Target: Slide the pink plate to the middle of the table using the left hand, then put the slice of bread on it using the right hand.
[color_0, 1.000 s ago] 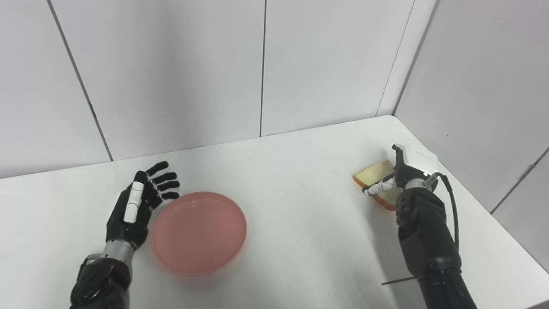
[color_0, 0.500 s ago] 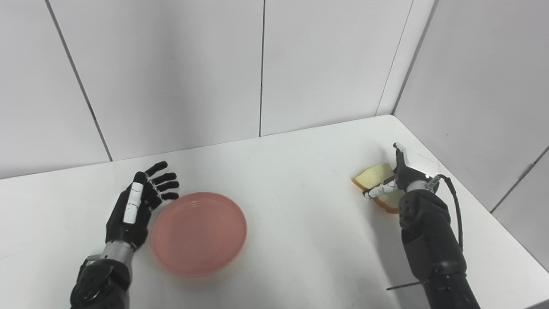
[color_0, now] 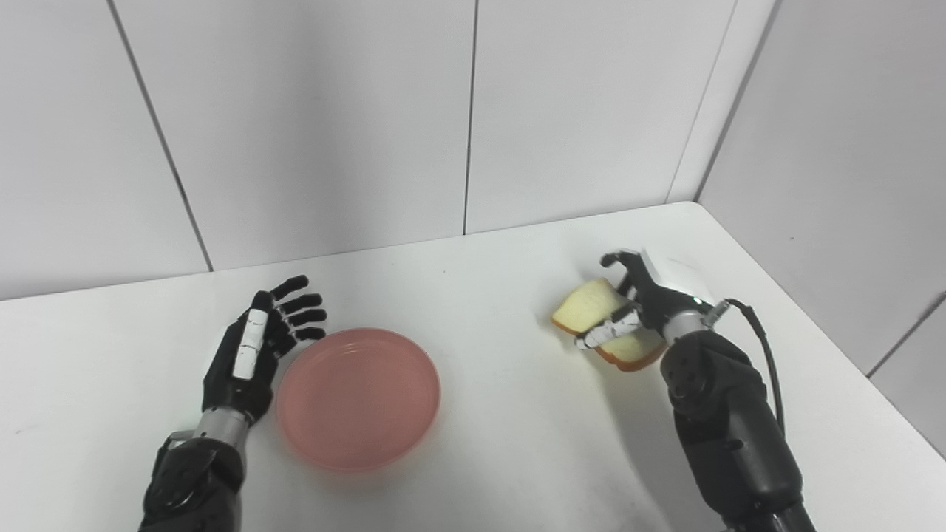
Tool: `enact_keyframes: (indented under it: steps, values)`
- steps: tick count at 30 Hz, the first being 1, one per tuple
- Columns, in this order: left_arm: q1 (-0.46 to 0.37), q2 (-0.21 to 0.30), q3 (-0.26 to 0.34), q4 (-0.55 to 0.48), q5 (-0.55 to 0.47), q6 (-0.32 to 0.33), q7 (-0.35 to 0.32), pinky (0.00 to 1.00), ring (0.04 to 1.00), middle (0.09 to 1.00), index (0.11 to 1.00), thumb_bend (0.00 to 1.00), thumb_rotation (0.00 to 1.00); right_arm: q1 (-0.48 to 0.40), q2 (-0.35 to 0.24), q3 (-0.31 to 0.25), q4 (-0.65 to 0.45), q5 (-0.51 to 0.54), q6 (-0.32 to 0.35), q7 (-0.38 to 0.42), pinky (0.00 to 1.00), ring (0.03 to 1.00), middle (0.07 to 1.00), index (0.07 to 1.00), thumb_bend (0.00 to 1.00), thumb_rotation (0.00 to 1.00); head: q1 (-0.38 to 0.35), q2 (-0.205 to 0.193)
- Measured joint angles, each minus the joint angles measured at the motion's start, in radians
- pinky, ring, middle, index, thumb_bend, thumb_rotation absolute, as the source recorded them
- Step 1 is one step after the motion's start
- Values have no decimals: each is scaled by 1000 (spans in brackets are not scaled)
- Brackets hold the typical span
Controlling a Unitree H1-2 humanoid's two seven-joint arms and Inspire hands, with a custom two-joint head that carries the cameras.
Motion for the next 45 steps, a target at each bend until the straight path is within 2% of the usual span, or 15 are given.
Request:
enact_keyframes:
  steps: [2, 9, 15, 22, 25, 27, 29, 31, 37, 39, 41, 44, 45]
  values:
    - [0, -1, -3, 0, 0, 0, 2, 553, 636, 665, 714, 839, 793, 0, 3, 33, -35, 2, 0, -1, 244, 428, 487, 735, 533, 0, 18, 0]
    - [0, -23, -7, 0, 0, -1, 21, 559, 641, 672, 720, 829, 787, -15, 13, 115, -88, 36, -2, -2, 321, 404, 526, 749, 525, 0, 103, -2]
    - [-1, -57, -25, 0, 11, -2, 39, 570, 649, 683, 745, 826, 812, -61, 32, 194, -87, 46, -15, -12, 291, 398, 526, 736, 524, 0, 176, 6]
    - [-11, -93, -35, 14, 23, -7, 66, 571, 660, 694, 757, 803, 833, -95, 81, 287, -42, 89, -101, -87, 251, 397, 523, 712, 526, 0, 265, 14]
    - [-22, -103, -36, 35, 24, -14, 70, 569, 655, 686, 756, 798, 832, -105, 115, 319, 6, 99, -115, -107, 229, 434, 491, 734, 532, 0, 278, 12]
    - [-28, -107, -36, 45, 24, -20, 71, 566, 655, 682, 748, 798, 834, -111, 130, 334, 41, 106, -121, -121, 232, 404, 512, 752, 527, 0, 288, 12]
    - [-34, -107, -36, 56, 24, -27, 71, 564, 659, 685, 742, 794, 844, -116, 145, 340, 75, 120, -123, -132, 203, 407, 513, 728, 528, 0, 293, 14]
    - [-34, -106, -34, 58, 24, -29, 73, 558, 658, 686, 725, 792, 853, -121, 161, 353, 92, 124, -123, -138, 236, 400, 521, 735, 526, 0, 296, 15]
    - [-33, -107, -30, 55, 24, -29, 76, 564, 672, 698, 710, 800, 916, -124, 209, 417, 130, 118, -124, -174, 187, 409, 517, 718, 527, 0, 299, 17]
    - [-33, -106, -30, 55, 24, -29, 77, 566, 675, 702, 711, 811, 938, -117, 217, 443, 141, 117, -127, -178, 209, 401, 523, 728, 525, 0, 296, 20]
    - [-33, -106, -30, 54, 24, -29, 77, 557, 671, 702, 708, 820, 950, -110, 222, 460, 145, 114, -130, -185, 229, 433, 493, 741, 530, 0, 295, 23]
    - [-31, -105, -30, 53, 24, -30, 77, 541, 660, 694, 708, 819, 947, -101, 220, 472, 147, 107, -131, -202, 232, 443, 483, 755, 532, 0, 291, 25]
    - [-28, -105, -29, 48, 24, -30, 77, 535, 656, 690, 708, 817, 947, -97, 220, 474, 147, 105, -132, -204, 234, 420, 507, 756, 528, 0, 290, 26]
